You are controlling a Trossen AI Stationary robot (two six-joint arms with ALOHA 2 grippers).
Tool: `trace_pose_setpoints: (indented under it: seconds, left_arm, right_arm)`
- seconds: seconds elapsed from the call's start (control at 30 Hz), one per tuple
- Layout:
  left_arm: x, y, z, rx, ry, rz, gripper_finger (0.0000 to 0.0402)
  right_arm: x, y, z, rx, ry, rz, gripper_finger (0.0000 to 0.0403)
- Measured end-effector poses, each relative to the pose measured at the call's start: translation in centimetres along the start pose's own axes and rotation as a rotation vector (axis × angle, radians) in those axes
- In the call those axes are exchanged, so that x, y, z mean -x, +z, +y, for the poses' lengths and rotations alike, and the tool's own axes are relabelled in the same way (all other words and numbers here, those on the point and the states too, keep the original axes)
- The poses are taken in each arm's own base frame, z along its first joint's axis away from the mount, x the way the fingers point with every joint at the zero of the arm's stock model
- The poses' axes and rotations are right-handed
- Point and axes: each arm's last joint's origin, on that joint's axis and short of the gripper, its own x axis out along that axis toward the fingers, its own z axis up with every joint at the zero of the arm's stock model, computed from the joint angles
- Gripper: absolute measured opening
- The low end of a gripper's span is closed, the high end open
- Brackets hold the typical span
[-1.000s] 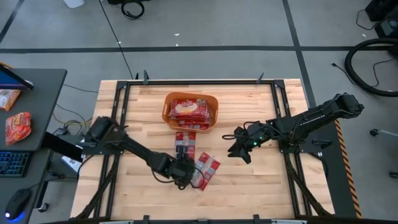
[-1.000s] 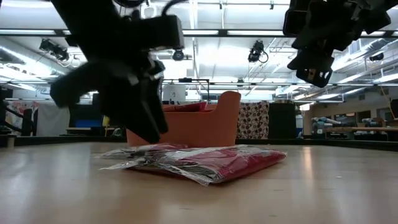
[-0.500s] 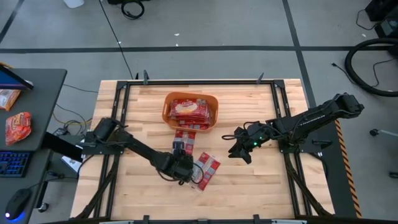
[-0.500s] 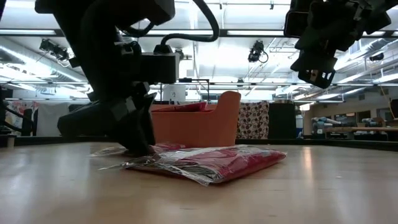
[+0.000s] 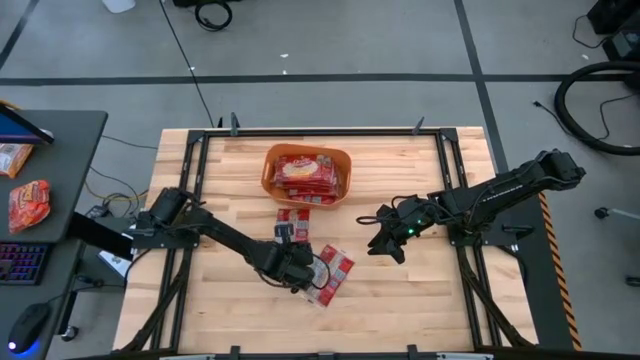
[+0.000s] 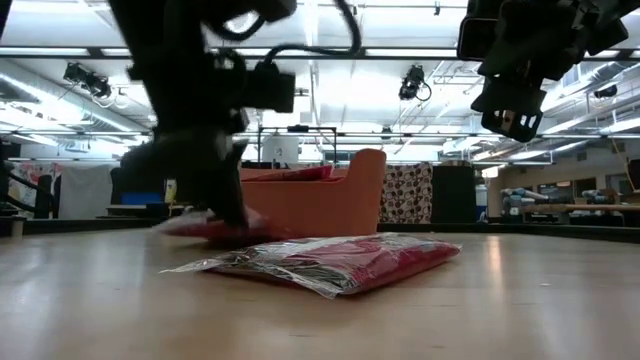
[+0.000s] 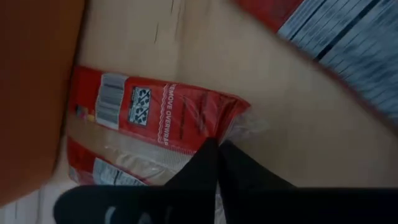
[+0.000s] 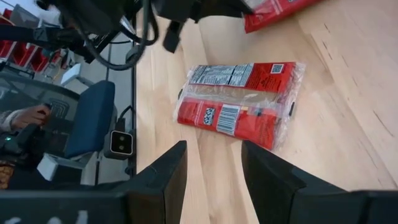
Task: Sort popcorn bags into baskets
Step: Put the red popcorn bag into the orange bin
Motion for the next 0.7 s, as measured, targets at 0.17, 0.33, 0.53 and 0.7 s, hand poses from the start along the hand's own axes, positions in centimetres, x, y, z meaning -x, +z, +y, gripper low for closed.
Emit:
trace_pose_setpoints:
  seconds: [0.17,0.33,0.53,0.7]
  left_arm:
    - [2.7,2.4,0.2,0.037,-0.081,0.025,0.0004]
    - [6.5,5.3,1.9,0.073,-0.152,0.071,0.0003]
    - [11.1,8.4,7.0,0.154,-0.136,0.125,0.0002]
    - [13.9,10.5,12.6,0.254,-0.065,0.073,0.0001]
  right_arm:
    - [0.0,0.0,0.0,0.000,0.003,-0.003,0.0158]
    - [0.0,0.0,0.0,0.000,0.004,-0.003,0.0158]
    - [0.0,0.0,0.0,0.001,0.004,-0.003,0.0158]
    - [0.0,0.0,0.0,0.006,0.004,-0.003,0.0158]
